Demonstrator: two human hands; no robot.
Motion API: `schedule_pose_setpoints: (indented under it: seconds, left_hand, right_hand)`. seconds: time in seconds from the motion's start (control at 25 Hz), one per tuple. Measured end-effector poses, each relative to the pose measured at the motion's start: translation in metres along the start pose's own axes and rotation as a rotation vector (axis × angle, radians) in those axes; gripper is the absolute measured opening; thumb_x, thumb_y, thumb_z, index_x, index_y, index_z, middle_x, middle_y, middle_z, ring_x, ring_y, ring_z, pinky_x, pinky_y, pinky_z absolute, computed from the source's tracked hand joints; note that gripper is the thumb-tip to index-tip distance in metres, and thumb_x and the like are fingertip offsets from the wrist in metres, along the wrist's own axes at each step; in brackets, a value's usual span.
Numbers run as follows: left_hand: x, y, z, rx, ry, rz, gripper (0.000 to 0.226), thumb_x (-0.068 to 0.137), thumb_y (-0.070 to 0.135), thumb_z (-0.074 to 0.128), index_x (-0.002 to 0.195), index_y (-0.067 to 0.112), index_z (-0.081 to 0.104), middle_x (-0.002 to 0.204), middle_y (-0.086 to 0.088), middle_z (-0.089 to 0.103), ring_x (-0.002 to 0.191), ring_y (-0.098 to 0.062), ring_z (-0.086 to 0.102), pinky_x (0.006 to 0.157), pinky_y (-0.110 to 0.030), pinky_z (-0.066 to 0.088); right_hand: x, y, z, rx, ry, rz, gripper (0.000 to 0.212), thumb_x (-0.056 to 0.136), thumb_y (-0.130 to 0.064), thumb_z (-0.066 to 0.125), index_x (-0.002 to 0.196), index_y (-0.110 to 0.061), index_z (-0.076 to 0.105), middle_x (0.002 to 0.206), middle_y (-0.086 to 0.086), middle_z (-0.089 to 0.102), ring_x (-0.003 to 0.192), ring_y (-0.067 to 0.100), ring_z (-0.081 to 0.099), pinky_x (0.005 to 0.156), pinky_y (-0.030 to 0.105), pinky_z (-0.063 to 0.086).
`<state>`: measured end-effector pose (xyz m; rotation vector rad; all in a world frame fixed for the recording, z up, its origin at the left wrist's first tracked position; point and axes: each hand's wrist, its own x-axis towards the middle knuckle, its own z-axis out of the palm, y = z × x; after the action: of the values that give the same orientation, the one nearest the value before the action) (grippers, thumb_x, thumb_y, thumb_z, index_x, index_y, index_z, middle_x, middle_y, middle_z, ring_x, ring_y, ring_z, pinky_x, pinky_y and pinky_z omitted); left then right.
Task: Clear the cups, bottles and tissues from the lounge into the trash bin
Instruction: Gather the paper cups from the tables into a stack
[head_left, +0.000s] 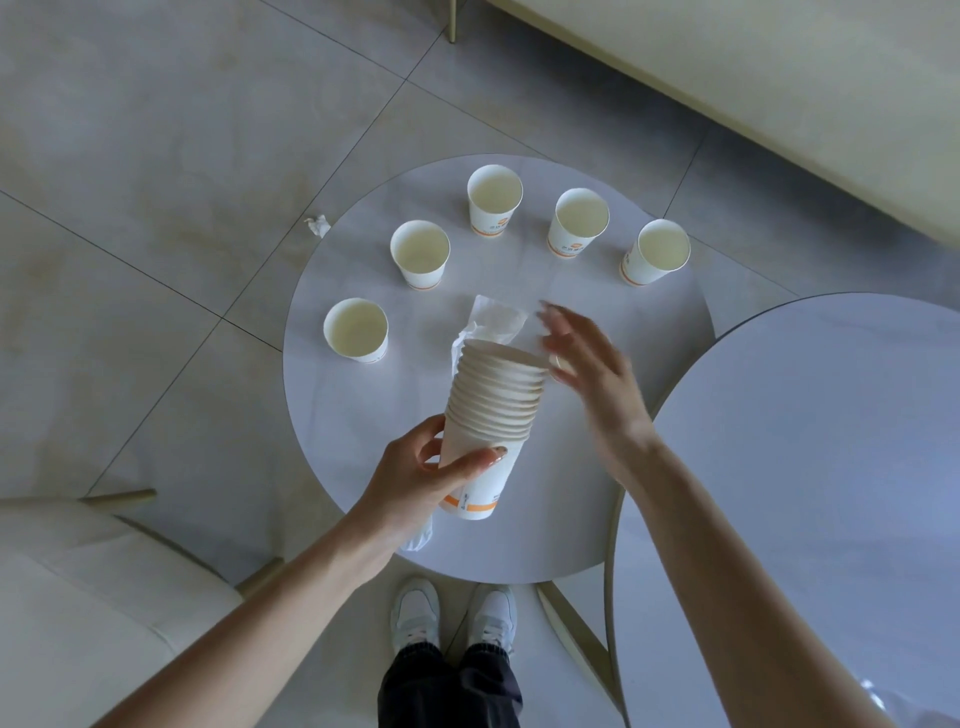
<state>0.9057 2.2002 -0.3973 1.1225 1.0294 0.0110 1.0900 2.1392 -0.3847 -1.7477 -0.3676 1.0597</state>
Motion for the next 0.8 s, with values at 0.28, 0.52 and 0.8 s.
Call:
schedule_pose_setpoints:
  seconds: [0.28, 0.52, 0.8]
  left_hand:
    - [0.015, -0.005, -0.003, -0.023, 0.028, -0.014, 0.042, 0.061, 0.043, 0.075, 0.101, 0.031, 0.068, 0.094, 0.013, 0.076, 0.083, 0.003, 0.07, 0.065, -0.006, 0.05]
    - [0.018, -0.008, -0.007, -0.037, 0.07, -0.046, 0.044, 0.068, 0.04, 0.082, 0.107, 0.026, 0.068, 0.098, 0.006, 0.076, 0.087, -0.004, 0.07, 0.063, -0.007, 0.05]
    - [0.012, 0.002, -0.004, -0.021, 0.038, -0.039, 0.05, 0.06, 0.051, 0.077, 0.105, 0.031, 0.068, 0.099, 0.009, 0.076, 0.089, 0.0, 0.07, 0.07, -0.011, 0.051]
  right_hand:
    - [0.053, 0.056, -0.033, -0.77, 0.218, 0.005, 0.094, 0.075, -0.04, 0.077, 0.15, -0.022, 0.023, 0.159, 0.004, 0.021, 0.144, 0.028, 0.021, 0.114, 0.037, 0.019]
    - [0.077, 0.069, -0.021, -0.922, 0.192, 0.069, 0.091, 0.075, -0.028, 0.078, 0.149, -0.023, 0.025, 0.159, 0.006, 0.021, 0.143, 0.03, 0.021, 0.112, 0.044, 0.026]
    - [0.068, 0.049, -0.022, -0.692, 0.348, 0.135, 0.072, 0.079, -0.031, 0.072, 0.143, -0.017, 0.04, 0.142, 0.01, 0.039, 0.131, 0.033, 0.038, 0.108, 0.041, 0.033]
